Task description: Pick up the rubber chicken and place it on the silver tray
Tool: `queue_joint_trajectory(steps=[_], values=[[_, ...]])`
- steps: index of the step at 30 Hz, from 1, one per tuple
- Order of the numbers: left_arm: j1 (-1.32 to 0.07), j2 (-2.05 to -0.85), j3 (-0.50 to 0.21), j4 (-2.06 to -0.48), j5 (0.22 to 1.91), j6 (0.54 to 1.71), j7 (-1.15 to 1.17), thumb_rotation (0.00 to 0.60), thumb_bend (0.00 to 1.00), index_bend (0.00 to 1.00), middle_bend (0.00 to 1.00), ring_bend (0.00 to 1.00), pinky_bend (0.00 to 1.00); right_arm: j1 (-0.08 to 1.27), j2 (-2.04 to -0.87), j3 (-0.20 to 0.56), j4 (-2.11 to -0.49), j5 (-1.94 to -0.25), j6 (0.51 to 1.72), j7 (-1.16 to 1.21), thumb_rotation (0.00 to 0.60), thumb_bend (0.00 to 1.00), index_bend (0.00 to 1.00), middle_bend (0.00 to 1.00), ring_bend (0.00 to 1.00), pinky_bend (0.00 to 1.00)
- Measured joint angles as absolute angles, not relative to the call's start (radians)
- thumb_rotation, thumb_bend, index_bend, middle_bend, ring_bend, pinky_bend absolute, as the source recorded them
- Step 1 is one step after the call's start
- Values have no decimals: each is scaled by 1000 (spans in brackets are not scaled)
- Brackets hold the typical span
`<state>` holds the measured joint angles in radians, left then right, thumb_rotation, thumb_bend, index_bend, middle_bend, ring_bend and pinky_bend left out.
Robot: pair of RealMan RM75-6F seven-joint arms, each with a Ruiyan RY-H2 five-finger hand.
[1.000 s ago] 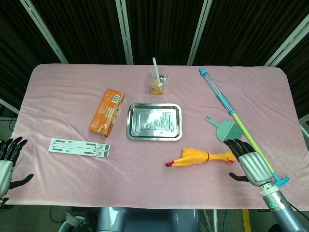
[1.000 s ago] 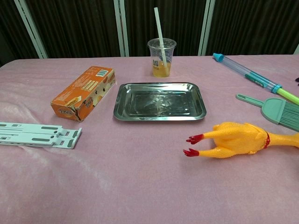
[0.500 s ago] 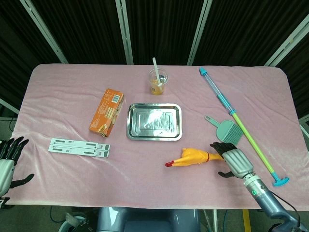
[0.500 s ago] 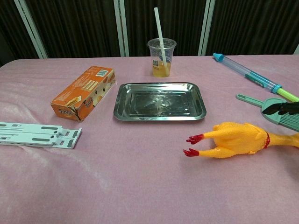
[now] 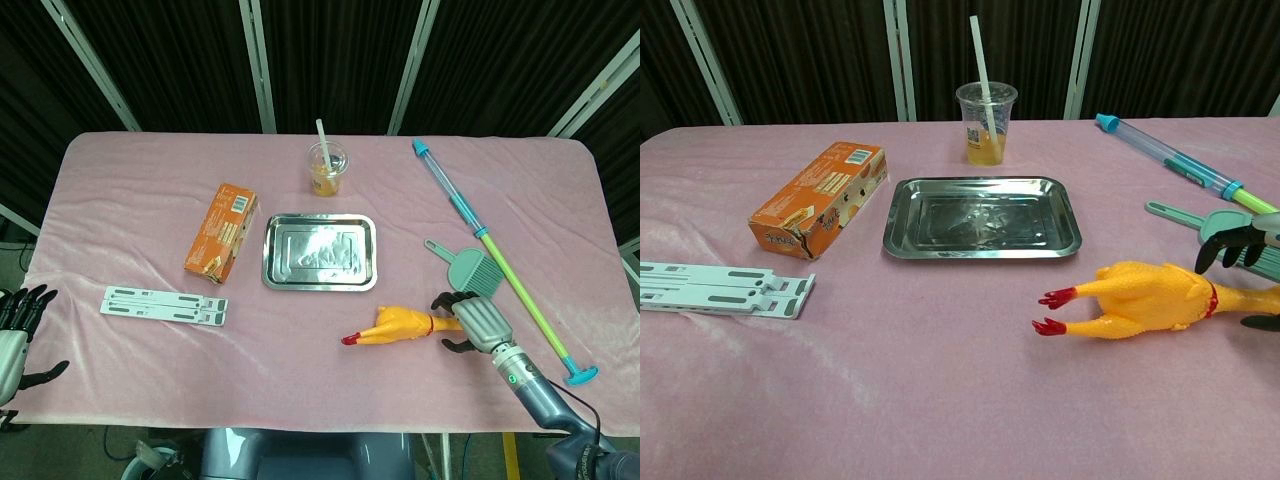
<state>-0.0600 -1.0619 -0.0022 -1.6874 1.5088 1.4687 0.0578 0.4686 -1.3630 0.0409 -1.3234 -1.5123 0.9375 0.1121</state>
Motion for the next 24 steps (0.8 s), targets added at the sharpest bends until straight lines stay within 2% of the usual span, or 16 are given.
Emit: queue_joint_trajectory(steps=[4, 10, 15, 24], values=[[-61, -1062, -2, -1684, 1505, 1464, 51, 600, 0, 89, 45, 0, 0, 479, -1378, 40, -1300, -1502, 925, 126, 589, 282, 327, 294, 302, 308], [-61, -1062, 0, -1681, 1505, 1461, 44, 600, 0, 92, 46, 0, 0, 492, -1394, 36, -1280, -1500, 920, 143, 590, 293, 409, 356, 361, 388], [-59, -1061, 2, -1679, 1504, 1461, 35, 600, 0, 95, 45, 0, 0, 502, -1407, 32, -1267, -1502, 918, 153, 599, 336, 529, 438, 439, 539], [-56, -1061, 5, -1671, 1502, 1460, 28, 600, 0, 104, 49, 0, 0, 514, -1413, 23, -1264, -1507, 917, 189, 600, 429, 733, 588, 593, 731]])
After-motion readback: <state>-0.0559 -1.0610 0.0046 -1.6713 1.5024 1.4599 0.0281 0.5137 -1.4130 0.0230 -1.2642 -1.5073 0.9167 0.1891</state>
